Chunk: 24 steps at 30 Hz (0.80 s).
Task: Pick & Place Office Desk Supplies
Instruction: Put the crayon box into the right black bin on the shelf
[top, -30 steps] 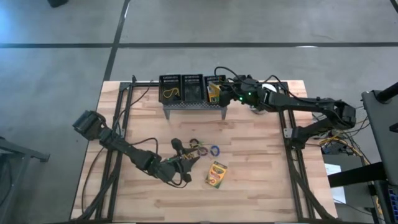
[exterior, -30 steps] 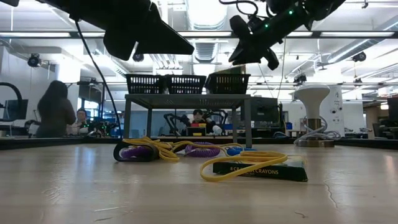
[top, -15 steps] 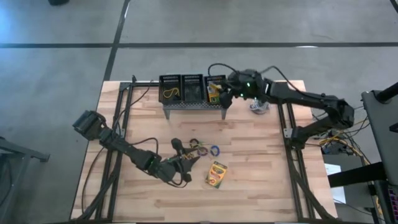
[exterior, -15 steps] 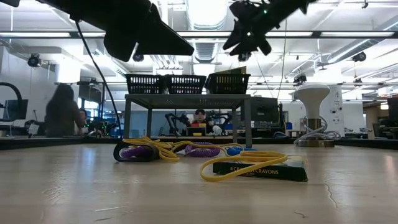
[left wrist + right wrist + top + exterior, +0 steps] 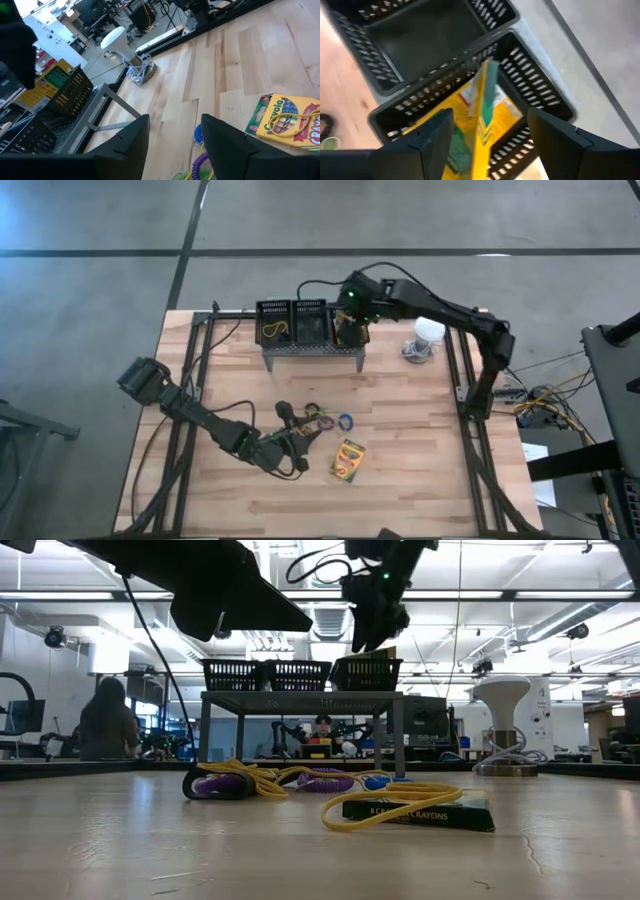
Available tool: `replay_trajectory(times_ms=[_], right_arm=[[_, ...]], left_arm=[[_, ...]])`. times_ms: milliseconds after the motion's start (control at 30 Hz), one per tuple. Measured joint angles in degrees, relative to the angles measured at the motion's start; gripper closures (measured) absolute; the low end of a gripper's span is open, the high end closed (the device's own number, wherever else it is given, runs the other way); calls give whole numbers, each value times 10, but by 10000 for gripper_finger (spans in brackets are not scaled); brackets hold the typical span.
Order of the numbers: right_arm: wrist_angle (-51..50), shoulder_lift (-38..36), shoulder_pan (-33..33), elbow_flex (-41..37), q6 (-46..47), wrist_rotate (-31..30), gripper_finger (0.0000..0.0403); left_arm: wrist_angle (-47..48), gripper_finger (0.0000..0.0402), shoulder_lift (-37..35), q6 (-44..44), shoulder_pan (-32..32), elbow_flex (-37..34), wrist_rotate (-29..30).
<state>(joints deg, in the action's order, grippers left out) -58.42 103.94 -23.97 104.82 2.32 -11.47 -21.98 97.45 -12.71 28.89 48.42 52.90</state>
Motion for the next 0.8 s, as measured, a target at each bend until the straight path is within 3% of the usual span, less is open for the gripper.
replay_trajectory(times_ms=[267,367,533,800], right_arm=[[-88,49,-8,104,20,16,188],[-115,66,-13,115,30,53,196],[-134,88,-13,119,22,57,215],[-137,93,-19,118,18,60,300]], left_arm=[[18,218,0,20,0,0,0],[18,218,0,22,0,0,0],[18,218,0,23,0,0,0],[18,218,0,23,-1,0,0]])
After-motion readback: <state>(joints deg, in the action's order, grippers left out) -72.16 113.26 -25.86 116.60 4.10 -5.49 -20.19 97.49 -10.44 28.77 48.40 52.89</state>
